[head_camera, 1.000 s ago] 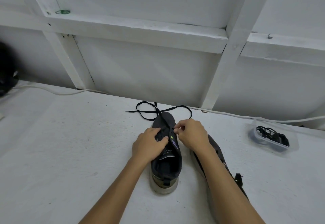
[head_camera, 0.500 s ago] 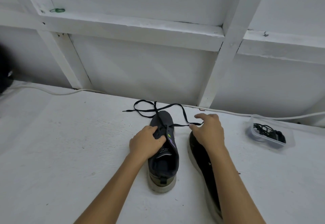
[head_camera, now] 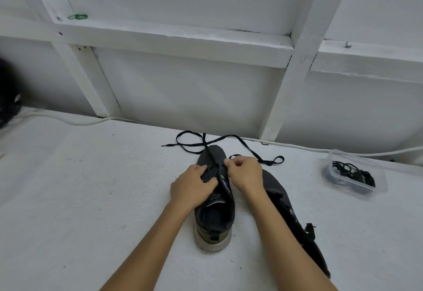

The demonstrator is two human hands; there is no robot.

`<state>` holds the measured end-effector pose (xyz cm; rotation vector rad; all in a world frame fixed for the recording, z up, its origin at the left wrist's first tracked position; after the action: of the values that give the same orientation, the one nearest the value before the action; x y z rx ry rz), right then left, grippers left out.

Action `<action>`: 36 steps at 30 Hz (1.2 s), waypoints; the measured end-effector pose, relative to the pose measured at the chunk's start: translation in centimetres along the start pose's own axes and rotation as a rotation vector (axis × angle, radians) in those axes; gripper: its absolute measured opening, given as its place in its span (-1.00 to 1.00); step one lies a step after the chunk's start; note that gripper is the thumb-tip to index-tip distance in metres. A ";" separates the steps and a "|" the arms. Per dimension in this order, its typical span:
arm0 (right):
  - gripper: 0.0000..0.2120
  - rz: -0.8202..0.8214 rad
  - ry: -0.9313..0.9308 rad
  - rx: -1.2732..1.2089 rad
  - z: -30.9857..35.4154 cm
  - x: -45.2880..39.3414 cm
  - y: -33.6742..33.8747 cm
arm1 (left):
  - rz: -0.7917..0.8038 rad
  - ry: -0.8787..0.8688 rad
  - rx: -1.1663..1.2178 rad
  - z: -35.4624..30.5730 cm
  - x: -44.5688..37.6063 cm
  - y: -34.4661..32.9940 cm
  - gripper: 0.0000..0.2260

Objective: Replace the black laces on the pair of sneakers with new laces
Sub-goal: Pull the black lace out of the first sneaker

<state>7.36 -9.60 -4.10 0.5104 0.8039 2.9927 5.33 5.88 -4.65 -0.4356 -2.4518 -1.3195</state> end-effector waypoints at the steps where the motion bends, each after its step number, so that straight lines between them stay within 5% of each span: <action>1: -0.72 -0.063 0.023 -0.070 0.1 0.0 0.6 | -0.001 -0.001 0.004 0.0 0.0 0.0 -0.43; 5: -0.80 -0.417 0.032 -0.578 0.7 0.3 4.5 | -0.009 -0.024 0.033 0.1 0.1 -0.2 -0.45; 7: -0.77 -0.324 -0.028 -0.639 0.3 0.2 4.8 | -0.020 -0.043 0.073 0.3 0.0 -0.1 -0.46; 10: -0.74 0.033 -0.104 -0.448 -0.1 0.8 2.1 | -0.026 -0.078 0.162 0.6 -0.2 -0.4 -0.48; 12: -0.75 0.093 -0.028 -0.276 -0.3 1.0 0.3 | -0.035 -0.101 0.212 1.0 -0.3 -0.8 -0.50; 16: -0.83 -0.004 0.056 -0.136 -0.4 0.0 -0.6 | -0.043 -0.123 0.274 1.7 -0.5 -1.2 -0.51; 21: -0.78 -0.332 0.030 -0.599 0.1 0.3 2.9 | -0.041 -0.120 0.278 1.9 -0.7 -1.4 -0.55; 25: -0.67 0.085 -0.062 -0.344 -0.7 0.6 0.8 | -0.013 -0.101 0.265 2.0 -0.7 -1.4 -0.53; 27: -0.73 0.117 -0.026 -0.221 -0.9 0.4 -0.4 | -0.020 -0.103 0.257 1.9 -0.8 -1.4 -0.53; 30: -0.94 0.037 0.033 -0.129 -0.8 -0.5 -0.6 | -0.014 -0.108 0.275 2.0 -0.8 -1.4 -0.50; 36: -0.87 -0.400 0.057 -0.475 -0.1 -0.1 2.7 | -0.018 -0.127 0.280 2.0 -0.8 -1.2 -0.51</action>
<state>7.68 -12.04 -2.92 0.2148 0.1464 2.6881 5.30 6.88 -6.94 -0.4370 -2.6985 -0.9589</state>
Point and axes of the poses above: each hand's wrist, its own x-axis away from the middle knuckle, its own y-axis out of the back of the hand, z = x × y, the point moved 2 cm from there along -x, towards the middle knuckle, and after that the axes turned 12 degrees about z, right-handed, at the moved point
